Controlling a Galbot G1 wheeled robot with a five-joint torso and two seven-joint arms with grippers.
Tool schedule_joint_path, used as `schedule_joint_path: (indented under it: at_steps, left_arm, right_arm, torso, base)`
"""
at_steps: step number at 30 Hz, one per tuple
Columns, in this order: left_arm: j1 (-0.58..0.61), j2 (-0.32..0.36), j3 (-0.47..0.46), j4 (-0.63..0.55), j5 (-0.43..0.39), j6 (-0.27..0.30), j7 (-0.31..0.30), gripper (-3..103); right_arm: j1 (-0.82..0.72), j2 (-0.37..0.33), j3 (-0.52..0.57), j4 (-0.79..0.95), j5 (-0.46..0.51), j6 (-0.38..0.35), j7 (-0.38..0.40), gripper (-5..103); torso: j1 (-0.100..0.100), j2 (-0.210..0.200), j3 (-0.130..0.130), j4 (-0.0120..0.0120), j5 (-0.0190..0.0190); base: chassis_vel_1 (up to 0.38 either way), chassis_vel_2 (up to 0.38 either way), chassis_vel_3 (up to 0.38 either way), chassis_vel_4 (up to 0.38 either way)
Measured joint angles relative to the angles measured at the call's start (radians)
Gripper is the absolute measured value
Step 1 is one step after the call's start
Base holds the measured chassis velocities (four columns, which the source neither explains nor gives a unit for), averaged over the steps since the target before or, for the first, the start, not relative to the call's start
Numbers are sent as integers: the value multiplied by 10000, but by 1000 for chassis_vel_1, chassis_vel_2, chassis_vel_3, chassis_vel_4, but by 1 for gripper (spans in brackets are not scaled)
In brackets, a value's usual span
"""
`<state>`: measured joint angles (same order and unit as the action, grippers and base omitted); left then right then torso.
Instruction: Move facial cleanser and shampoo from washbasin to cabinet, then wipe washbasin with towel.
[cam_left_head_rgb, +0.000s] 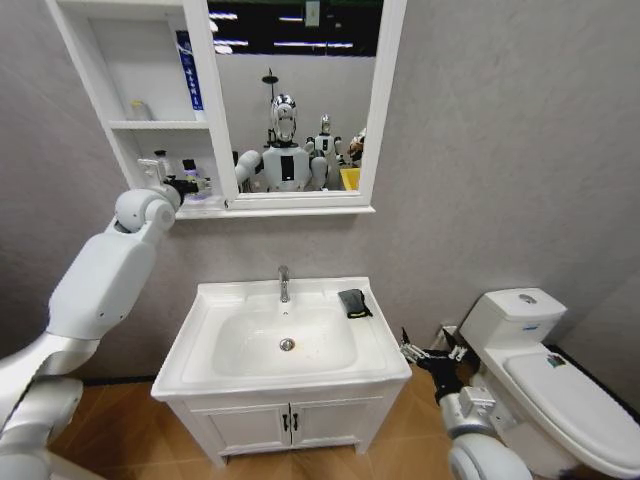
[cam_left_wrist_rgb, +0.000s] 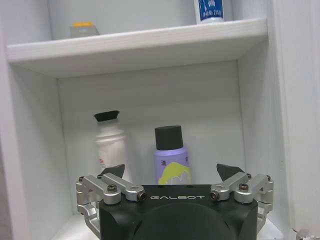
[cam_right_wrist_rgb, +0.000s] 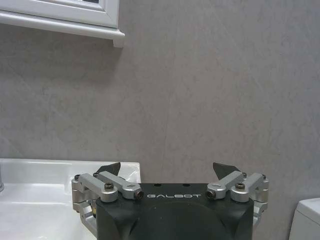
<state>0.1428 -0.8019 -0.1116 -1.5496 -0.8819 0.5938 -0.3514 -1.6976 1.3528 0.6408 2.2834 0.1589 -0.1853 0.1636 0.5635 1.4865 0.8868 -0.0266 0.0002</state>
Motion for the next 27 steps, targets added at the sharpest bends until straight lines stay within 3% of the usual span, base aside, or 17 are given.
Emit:
schedule_joint_path:
  at_steps: [5, 8, 9, 11, 12, 14, 15, 18, 19, 22, 23, 26, 27]
  left_arm:
    - [819, 493, -619, -1046, -265, 37, -238, 100]
    - [2521, 1114, -1714, -2817, -736, -162, -627, 100]
    - [2521, 1114, -1714, -2817, -736, -162, -627, 100]
    - [4300, 1205, -2833, -3846, -651, -412, -787, 100]
    - [4300, 1205, -2833, -3846, -651, -412, -787, 100]
    - [6600, 874, -4255, -4853, -143, -749, -740, 100]
    - [6600, 874, -4255, -4853, -143, -749, -740, 100]
    - [9149, -17, -5802, -5744, 620, -1215, -382, 100]
    - [9149, -17, -5802, -5744, 620, -1215, -382, 100]
    - [11684, -1594, -7145, -6640, 1851, -2197, 467, 100]
    - [11684, -1594, -7145, -6640, 1851, -2197, 467, 100]
    - [13653, -2819, -8043, -7565, 2642, -2780, 1500, 100]
    - [13653, -2819, -8043, -7565, 2642, -2780, 1500, 100]
  right_arm:
    - [-1, 10, -26, 0, -25, 0, -1, 100]
    - [51, -8, -31, 58, -11, -56, 50, 100]
    - [51, -8, -31, 58, -11, -56, 50, 100]
    - [179, -62, -48, 61, 37, -144, 191, 100]
    - [179, -62, -48, 61, 37, -144, 191, 100]
    - [332, -162, -130, 82, 114, -320, 279, 100]
    - [332, -162, -130, 82, 114, -320, 279, 100]
    - [408, -263, -239, 151, 234, -489, 351, 100]
    - [408, -263, -239, 151, 234, -489, 351, 100]
    - [374, -298, -272, 190, 264, -518, 412, 100]
    - [374, -298, -272, 190, 264, -518, 412, 100]
    - [285, -356, -236, 262, 326, -544, 445, 100]
    - [285, -356, -236, 262, 326, -544, 445, 100]
  torso:
    - [-1, 0, 0, 2, -1]
    - [-1, 2, -1, 2, 0]
    - [-1, 2, -1, 2, 0]
    - [-1, 1, -1, 5, -4]
    - [-1, 1, -1, 5, -4]
    - [-1, 1, -2, 3, 1]
    - [-1, 1, -2, 3, 1]
    - [-1, 1, -1, 2, -1]
    - [-1, 1, -1, 2, -1]
    - [-1, 1, -1, 2, -6]
    - [-1, 1, -1, 2, -6]
    - [-2, 2, -1, 5, -1]
    - [-2, 2, -1, 5, -1]
  base:
    - [0, 0, 0, 0]
    - [0, 0, 0, 0]
    - [0, 0, 0, 0]
    - [0, 0, 0, 0]
    - [0, 0, 0, 0]
    - [0, 0, 0, 0]
    - [0, 0, 0, 0]
    - [0, 0, 0, 0]
    - [0, 0, 0, 0]
    - [0, 0, 0, 0]
    - [0, 0, 0, 0]
    - [0, 0, 0, 0]
    - [0, 0, 0, 0]
